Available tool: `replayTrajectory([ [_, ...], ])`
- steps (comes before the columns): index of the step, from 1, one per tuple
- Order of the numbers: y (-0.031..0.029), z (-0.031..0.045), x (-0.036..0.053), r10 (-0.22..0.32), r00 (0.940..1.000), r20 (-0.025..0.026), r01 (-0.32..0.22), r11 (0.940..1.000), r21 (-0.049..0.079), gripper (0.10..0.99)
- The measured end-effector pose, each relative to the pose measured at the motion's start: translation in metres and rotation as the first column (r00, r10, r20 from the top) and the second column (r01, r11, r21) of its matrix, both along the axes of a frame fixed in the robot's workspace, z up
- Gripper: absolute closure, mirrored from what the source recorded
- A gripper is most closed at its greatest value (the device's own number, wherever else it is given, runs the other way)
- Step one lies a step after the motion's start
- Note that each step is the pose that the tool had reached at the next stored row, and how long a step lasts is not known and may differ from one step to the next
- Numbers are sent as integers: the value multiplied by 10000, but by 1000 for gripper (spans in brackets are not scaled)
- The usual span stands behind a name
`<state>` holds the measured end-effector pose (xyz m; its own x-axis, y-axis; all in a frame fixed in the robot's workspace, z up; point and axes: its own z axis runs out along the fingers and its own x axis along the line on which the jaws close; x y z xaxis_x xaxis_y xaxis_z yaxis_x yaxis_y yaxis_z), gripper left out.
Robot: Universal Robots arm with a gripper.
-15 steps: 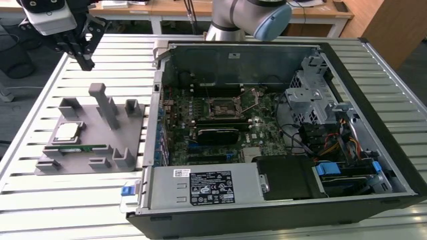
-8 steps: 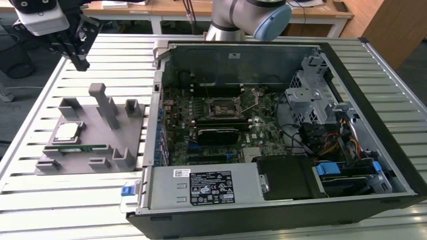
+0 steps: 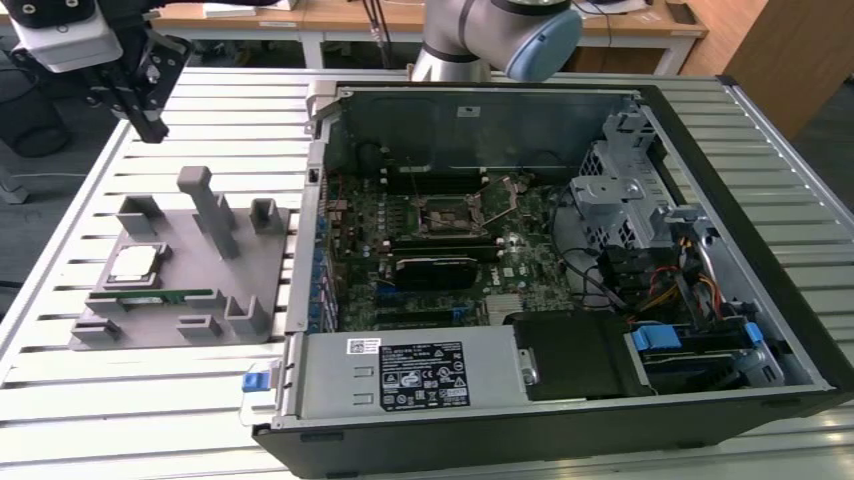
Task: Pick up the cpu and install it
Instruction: 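Reach for the cpu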
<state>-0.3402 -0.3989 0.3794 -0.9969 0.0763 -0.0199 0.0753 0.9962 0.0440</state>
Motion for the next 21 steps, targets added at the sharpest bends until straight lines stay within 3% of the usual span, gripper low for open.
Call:
replayTrajectory([
  [21,0,-30,-329,0,10000,-15,0,10000,1,980],
])
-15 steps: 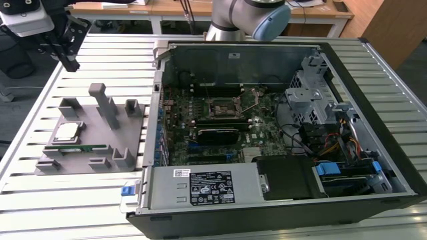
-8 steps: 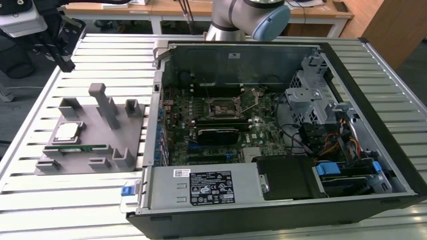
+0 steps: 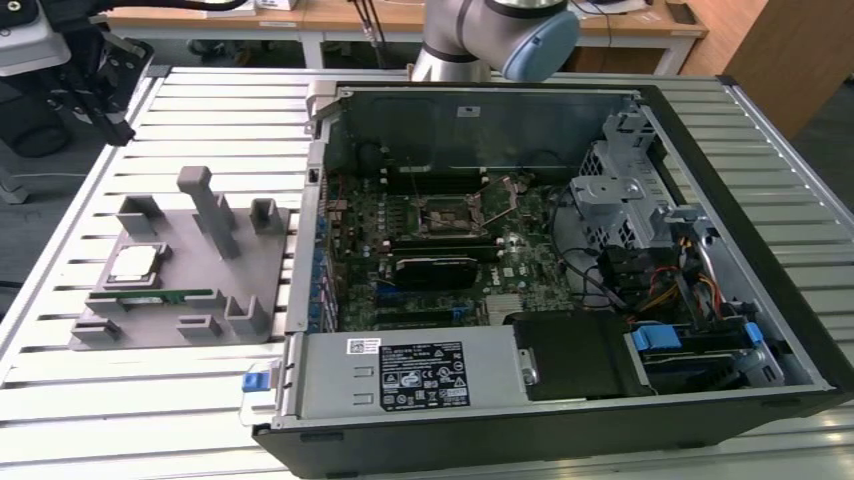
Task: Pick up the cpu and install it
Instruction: 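Reach for the cpu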
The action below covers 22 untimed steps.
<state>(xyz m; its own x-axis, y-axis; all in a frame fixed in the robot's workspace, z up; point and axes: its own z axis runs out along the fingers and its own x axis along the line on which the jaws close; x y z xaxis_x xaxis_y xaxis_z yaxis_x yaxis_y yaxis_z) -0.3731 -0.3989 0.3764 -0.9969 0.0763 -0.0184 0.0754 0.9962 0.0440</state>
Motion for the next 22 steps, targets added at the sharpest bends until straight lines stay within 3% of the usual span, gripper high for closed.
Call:
replayTrajectory([
  [22,-17,-60,-479,1,10000,-6,-1,10000,-1,980],
])
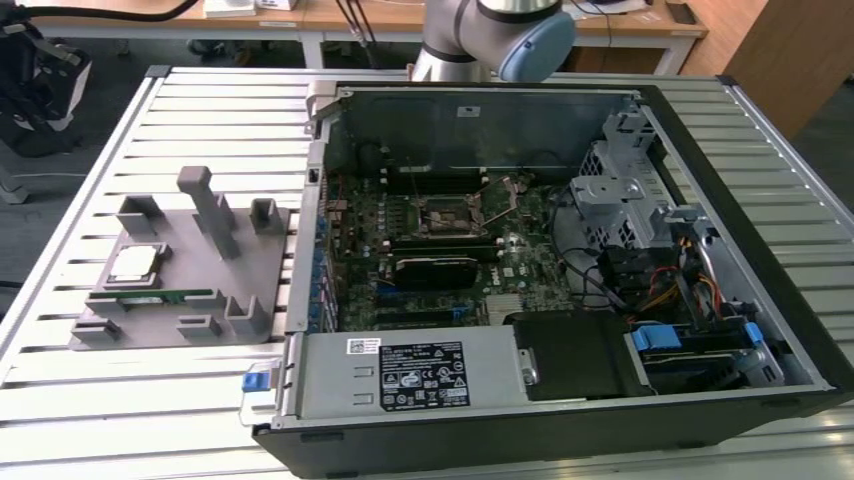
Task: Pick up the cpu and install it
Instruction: 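Reach for the cpu, then pick up the cpu and move it towards the insertion slot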
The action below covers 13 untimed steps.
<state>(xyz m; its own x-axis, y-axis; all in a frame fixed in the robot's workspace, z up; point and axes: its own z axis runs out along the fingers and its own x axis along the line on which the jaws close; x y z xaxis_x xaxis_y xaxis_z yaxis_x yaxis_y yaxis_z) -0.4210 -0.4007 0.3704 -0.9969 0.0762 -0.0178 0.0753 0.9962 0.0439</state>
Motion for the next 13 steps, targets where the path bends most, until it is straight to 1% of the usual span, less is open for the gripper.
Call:
replayTrajectory([
  [6,0,-7,-118,0,10000,-1,0,10000,0,980],
  [10,0,-21,-214,-1,10000,-1,1,10000,0,980],
  [13,0,-33,-250,-1,10000,1,1,10000,1,980],
])
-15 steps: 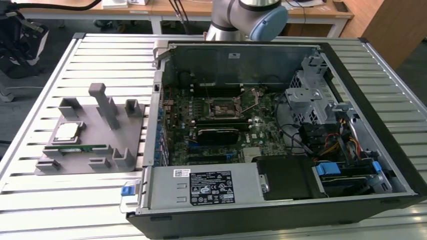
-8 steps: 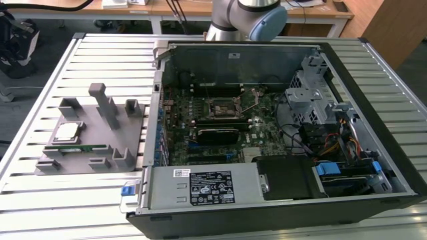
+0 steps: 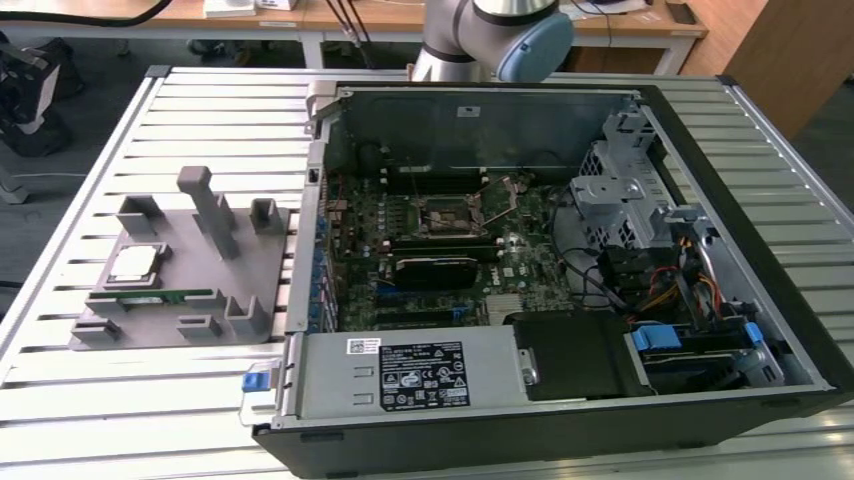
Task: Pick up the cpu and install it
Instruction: 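Pick up the cpu and move it towards the insertion slot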
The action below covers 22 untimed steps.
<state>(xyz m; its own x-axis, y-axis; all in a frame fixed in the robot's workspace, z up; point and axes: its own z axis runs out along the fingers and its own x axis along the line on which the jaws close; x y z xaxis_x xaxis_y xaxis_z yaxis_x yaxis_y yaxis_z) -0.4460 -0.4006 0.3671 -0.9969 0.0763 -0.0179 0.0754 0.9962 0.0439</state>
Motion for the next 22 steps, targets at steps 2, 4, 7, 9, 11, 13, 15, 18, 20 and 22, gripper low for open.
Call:
replayTrajectory([
  [2,0,-9,0,2,10000,-2,-2,10000,-1,980],
  [4,-1,-24,-1,2,10000,2,-2,10000,-1,980],
  [7,-2,-61,-2,5,10000,23,-5,10000,-1,980],
  [9,-2,-94,-2,13,10000,23,-13,10000,9,980],
  [11,-8,-119,-2,35,10000,22,-35,10000,72,980],
  [13,-18,-147,-2,90,10000,21,-90,9999,121,980],
  [15,-19,-176,-3,278,9996,10,-278,9995,121,973],
  [18,-27,-229,-1,501,9987,-17,-501,9987,122,855],
  [20,-42,-266,-2,543,9985,-18,-543,9984,125,796],
  [22,-48,-303,-3,547,9985,-20,-547,9984,125,737],
])
